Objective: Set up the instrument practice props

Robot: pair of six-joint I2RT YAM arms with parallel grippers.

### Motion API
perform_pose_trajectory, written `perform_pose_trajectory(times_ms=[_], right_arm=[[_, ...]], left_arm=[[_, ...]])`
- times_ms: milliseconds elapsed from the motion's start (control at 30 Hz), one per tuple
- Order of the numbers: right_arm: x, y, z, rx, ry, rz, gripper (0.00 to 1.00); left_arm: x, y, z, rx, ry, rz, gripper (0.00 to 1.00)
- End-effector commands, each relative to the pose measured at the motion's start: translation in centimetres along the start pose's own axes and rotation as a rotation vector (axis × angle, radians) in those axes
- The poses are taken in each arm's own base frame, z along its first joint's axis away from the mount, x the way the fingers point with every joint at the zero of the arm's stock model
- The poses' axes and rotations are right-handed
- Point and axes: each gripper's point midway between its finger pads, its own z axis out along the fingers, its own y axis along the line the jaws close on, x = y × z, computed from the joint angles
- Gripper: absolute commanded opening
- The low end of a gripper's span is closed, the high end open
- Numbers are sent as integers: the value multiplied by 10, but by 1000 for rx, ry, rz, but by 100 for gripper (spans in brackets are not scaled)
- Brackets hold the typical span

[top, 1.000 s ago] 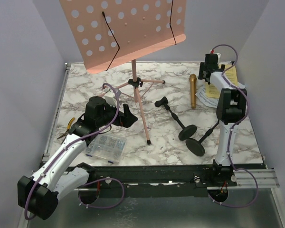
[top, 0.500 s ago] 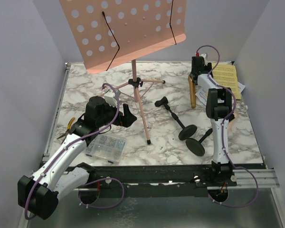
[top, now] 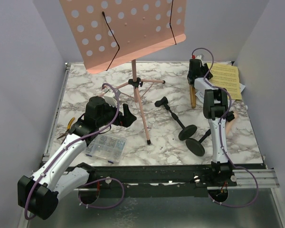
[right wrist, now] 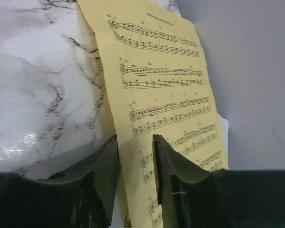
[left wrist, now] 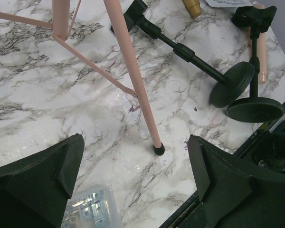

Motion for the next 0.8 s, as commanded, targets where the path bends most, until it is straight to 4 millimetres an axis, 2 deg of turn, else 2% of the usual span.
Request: perform_pose_trajectory(times_ms=[0, 67, 133, 233, 267, 333, 400, 500, 567, 633, 667, 733, 767], right_arm=[[9, 7, 12, 40, -2, -29, 38], [8, 7, 12, 43, -7, -28, 34], [7, 8, 14, 39, -11, -24, 27], [4, 5, 14, 51, -15, -15, 7], [0, 1, 13, 55, -14, -5, 2], [-16, -11, 3, 52, -16, 47, 0], [-34, -29, -21, 33, -24, 108, 0], [-61, -59, -66, -49, -63, 202, 0], [-59, -70, -90, -114, -59, 231, 0], [-52, -70, -115, -251, -44, 256, 0], [-46, -61, -130, -345, -45, 249, 0], [-43, -66, -163, -440, -61, 292, 0], [-39, -61, -179, -519, -66, 290, 0]], left_arm=[[4, 7, -1, -34, -1, 13, 98], [2, 6, -1, -31, -7, 16, 98], [2, 7, -1, -37, -6, 17, 98], [2, 6, -1, -34, -4, 16, 98], [2, 7, -1, -41, -6, 17, 98], [1, 10, -2, -57, -15, 16, 98], [-1, 10, -6, -64, -31, 15, 98], [-6, 11, -10, -82, -59, 14, 98], [-9, 13, -13, -99, -78, 11, 98], [-13, 14, -17, -110, -100, 7, 98], [-15, 14, -19, -117, -113, 4, 98], [-18, 15, -22, -130, -130, -3, 98], [-19, 15, -23, -135, -138, -5, 98]])
